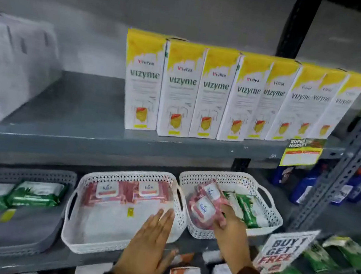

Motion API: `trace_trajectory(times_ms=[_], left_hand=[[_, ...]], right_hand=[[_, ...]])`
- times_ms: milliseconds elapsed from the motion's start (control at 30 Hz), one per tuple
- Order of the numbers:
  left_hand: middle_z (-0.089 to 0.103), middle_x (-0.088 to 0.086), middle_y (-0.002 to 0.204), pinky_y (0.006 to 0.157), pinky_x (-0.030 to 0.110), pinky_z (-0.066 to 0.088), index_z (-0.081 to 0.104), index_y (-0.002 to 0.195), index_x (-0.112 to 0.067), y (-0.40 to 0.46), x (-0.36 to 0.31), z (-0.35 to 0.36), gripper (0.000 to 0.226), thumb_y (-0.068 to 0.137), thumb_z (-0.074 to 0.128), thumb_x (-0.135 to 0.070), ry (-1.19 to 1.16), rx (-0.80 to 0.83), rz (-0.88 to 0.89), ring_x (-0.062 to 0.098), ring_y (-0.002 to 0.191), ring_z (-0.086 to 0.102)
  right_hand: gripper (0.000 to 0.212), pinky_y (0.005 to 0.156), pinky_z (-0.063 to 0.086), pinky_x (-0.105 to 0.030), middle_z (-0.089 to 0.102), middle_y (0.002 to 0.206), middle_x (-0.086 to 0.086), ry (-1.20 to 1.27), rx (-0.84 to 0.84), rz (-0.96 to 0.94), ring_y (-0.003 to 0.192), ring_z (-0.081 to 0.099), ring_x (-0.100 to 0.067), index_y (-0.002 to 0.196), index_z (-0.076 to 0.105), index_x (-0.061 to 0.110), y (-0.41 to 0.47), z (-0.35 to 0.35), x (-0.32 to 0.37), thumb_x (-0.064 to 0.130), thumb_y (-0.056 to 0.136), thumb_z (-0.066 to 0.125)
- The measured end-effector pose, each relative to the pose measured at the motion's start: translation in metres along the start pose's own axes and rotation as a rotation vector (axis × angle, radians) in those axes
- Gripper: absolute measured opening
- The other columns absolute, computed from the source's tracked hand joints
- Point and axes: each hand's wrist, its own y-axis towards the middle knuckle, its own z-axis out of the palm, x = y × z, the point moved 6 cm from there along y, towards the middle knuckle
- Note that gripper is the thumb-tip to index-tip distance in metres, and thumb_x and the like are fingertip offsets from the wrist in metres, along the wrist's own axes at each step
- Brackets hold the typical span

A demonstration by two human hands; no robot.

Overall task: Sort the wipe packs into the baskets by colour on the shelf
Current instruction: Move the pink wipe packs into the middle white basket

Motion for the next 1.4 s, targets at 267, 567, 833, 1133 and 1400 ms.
trace_trajectory(times_ms=[267, 567, 833, 1133, 1400], left_hand=[[0.035, 0.002, 0.154, 0.112, 0.035, 0.011, 0.044, 0.145, -0.011, 0.01, 0.001, 0.051, 0.072, 0.099, 0.015, -0.059, 0.133, 0.15, -0.166, 0.023, 0.14, 0.034], [0.03, 0.003, 0.156, 0.11, 0.037, 0.02, 0.034, 0.149, -0.01, 0.004, 0.009, 0.051, 0.067, 0.101, 0.022, -0.056, 0.133, 0.078, -0.235, 0.023, 0.143, 0.029], [0.027, 0.007, 0.157, 0.111, 0.039, 0.02, 0.032, 0.15, -0.007, -0.024, 0.041, 0.044, 0.068, 0.102, 0.025, -0.054, 0.178, 0.015, -0.361, 0.025, 0.144, 0.025], [0.03, 0.009, 0.156, 0.11, 0.04, 0.021, 0.034, 0.149, -0.005, -0.035, 0.045, 0.036, 0.068, 0.101, 0.031, -0.053, 0.22, -0.025, -0.394, 0.027, 0.143, 0.027], [0.036, 0.011, 0.153, 0.108, 0.042, 0.023, 0.04, 0.145, -0.003, -0.031, 0.044, 0.042, 0.07, 0.1, 0.03, -0.056, 0.23, -0.058, -0.424, 0.028, 0.141, 0.032]], right_hand=[[0.081, 0.082, 0.054, -0.037, 0.07, 0.115, -0.003, -0.315, 0.218, -0.031, 0.102, 0.065, -0.027, 0.138, 0.048, 0.025, 0.056, 0.049, -0.021, 0.055, 0.067, 0.073], [0.087, 0.072, 0.059, -0.038, 0.069, 0.108, -0.005, -0.306, 0.179, 0.097, 0.089, 0.068, -0.024, 0.138, 0.035, 0.021, 0.074, 0.06, -0.027, 0.041, 0.067, 0.08], [0.075, 0.061, 0.057, -0.034, 0.053, 0.113, 0.009, 0.143, -0.005, -0.176, 0.075, 0.066, -0.015, 0.133, 0.043, 0.031, 0.047, 0.032, 0.062, 0.044, 0.07, 0.083], [0.051, 0.083, 0.057, -0.039, 0.063, 0.119, -0.013, -0.154, 0.368, -0.273, 0.105, 0.065, -0.03, 0.133, 0.045, 0.023, 0.036, 0.144, 0.093, 0.039, 0.089, 0.066], [0.013, 0.058, 0.054, -0.031, 0.07, 0.086, -0.003, -0.029, 0.024, -0.278, 0.077, 0.066, -0.023, 0.1, 0.064, 0.02, 0.073, 0.095, 0.068, 0.029, 0.091, 0.06]])
